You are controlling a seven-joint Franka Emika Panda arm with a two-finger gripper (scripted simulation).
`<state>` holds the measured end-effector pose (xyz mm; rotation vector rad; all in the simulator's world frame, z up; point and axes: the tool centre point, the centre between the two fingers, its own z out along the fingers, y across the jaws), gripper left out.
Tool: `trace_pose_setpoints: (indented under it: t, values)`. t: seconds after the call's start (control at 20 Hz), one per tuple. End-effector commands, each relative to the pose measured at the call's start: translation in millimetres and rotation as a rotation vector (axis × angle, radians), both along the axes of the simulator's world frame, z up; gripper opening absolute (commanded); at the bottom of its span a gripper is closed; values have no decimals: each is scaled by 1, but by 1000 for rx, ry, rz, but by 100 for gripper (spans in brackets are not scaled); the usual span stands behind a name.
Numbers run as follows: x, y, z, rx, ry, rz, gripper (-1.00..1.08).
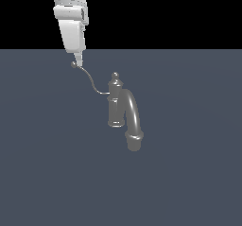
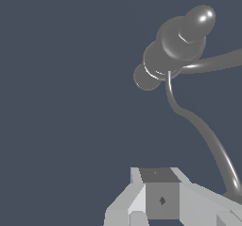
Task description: Turn on the faucet by rotating a designated handle.
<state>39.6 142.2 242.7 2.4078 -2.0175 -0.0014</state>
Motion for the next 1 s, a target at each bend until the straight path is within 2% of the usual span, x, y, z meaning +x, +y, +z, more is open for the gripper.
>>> trace_pose_setpoints:
  t: [0.0,0.1,0.95]
  values:
    - [0,0,0,0,-1,-3,-100]
    - [0,0,0,0,0,-2,-100]
    - [-49,-9,0,0,0,-2,-100]
